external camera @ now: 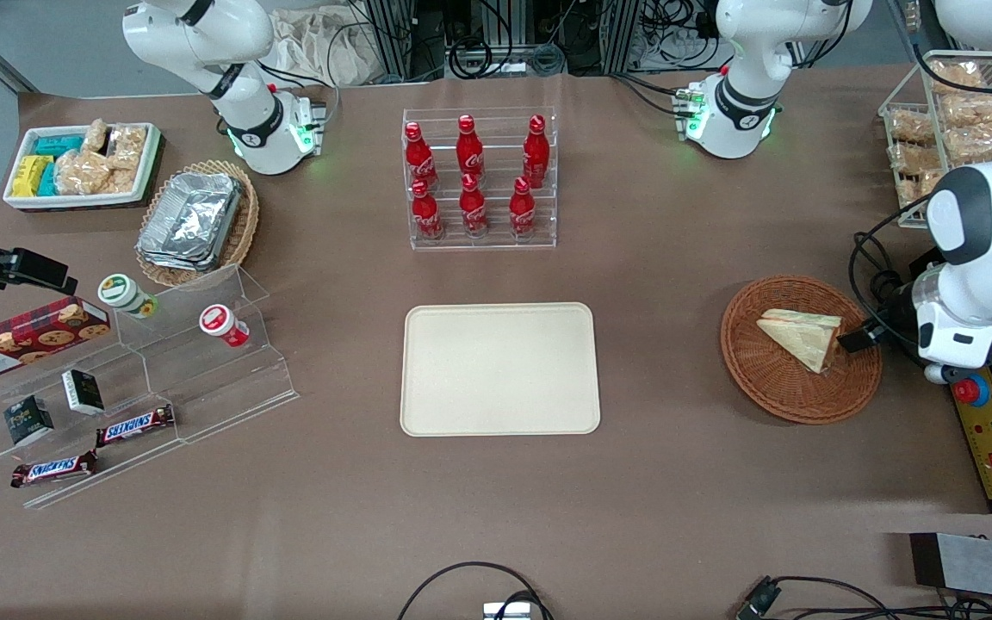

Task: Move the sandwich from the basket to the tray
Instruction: 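Lower the left gripper over the sandwich and close on it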

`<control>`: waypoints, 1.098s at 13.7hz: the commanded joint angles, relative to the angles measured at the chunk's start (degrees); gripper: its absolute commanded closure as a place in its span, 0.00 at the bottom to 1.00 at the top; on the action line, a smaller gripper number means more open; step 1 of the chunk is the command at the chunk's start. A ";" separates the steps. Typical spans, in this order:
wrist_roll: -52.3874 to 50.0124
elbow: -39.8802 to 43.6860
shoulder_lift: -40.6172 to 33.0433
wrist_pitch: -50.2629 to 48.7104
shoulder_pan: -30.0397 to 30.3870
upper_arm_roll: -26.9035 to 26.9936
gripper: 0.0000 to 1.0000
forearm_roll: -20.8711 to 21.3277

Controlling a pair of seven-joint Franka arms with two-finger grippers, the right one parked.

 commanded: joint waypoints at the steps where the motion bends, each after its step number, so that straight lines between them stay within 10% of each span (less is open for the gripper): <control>1: -3.79 -4.03 0.18 4.90 0.00 -0.25 0.00 -0.43; 13: -4.05 -7.57 7.30 10.89 0.44 0.11 0.00 -3.76; 14: -4.23 -6.87 7.74 10.89 0.44 0.11 0.10 -4.64; 15: -5.97 -6.51 7.92 10.98 0.36 0.11 0.53 -5.17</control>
